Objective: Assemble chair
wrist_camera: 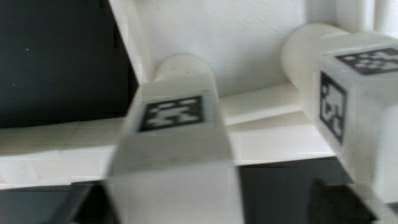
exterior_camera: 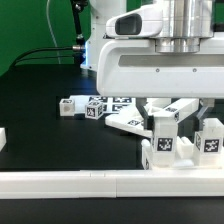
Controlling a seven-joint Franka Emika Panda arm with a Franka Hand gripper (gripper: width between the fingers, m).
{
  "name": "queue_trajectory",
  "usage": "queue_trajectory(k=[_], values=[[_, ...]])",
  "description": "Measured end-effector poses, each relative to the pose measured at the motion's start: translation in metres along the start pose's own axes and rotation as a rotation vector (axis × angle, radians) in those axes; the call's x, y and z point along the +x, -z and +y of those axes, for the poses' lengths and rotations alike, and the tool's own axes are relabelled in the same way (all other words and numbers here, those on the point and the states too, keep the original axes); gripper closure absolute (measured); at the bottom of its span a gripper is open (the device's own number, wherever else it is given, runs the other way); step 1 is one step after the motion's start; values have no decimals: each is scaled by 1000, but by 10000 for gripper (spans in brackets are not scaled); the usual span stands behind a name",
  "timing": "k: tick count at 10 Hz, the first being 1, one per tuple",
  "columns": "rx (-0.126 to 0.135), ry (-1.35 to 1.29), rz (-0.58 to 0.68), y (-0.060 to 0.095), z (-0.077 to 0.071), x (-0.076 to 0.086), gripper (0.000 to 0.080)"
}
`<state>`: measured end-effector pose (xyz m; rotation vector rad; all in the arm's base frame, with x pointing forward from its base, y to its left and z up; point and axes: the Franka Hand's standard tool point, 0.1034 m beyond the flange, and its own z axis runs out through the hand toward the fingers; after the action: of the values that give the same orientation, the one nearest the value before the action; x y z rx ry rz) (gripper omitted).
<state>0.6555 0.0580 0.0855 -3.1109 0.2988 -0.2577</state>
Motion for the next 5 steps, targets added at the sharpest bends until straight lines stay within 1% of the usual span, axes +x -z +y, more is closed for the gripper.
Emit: queue_trajectory(k=[1,2,4,5], values=[[-4,-79,3,0,4,1,424],[-6,-134,2,0,5,2,514],[-9,-310,4,0,8,2,513],[-10,-439,-2,0,10,2,513]])
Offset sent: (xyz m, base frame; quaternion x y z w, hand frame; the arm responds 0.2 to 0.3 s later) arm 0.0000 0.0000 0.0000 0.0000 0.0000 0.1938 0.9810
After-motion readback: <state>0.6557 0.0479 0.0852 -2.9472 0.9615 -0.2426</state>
